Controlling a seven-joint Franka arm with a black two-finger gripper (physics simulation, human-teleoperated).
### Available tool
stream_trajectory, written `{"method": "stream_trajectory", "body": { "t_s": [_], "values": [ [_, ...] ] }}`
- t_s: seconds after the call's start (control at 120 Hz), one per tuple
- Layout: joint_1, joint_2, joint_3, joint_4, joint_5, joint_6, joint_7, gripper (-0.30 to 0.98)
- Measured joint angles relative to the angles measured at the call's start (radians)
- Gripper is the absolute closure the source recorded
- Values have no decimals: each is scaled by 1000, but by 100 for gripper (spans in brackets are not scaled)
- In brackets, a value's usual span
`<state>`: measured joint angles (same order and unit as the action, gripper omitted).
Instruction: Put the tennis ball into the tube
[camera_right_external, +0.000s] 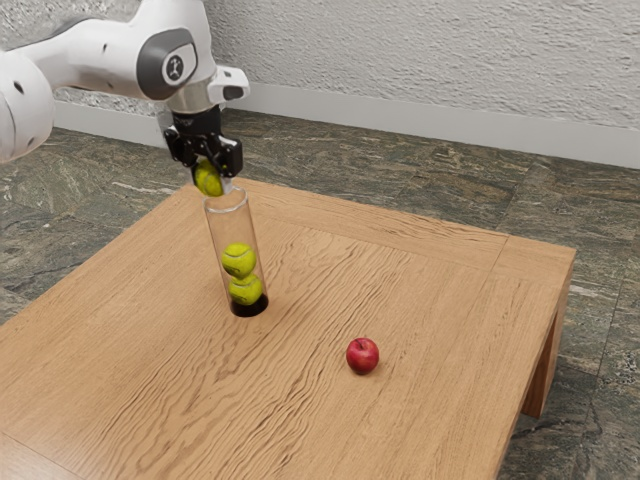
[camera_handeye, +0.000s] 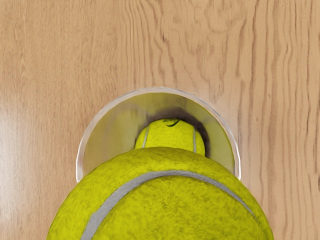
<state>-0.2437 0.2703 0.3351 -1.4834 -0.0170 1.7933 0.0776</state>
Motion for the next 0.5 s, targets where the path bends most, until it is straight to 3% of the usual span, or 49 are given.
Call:
{"method": "stream_trajectory", "body": {
  "t_s": [0.35,0.5],
  "values": [
    [21,63,1,55,-7,28,-1,27],
    [21,64,1,54,-10,31,-1,13]
  ]
}}
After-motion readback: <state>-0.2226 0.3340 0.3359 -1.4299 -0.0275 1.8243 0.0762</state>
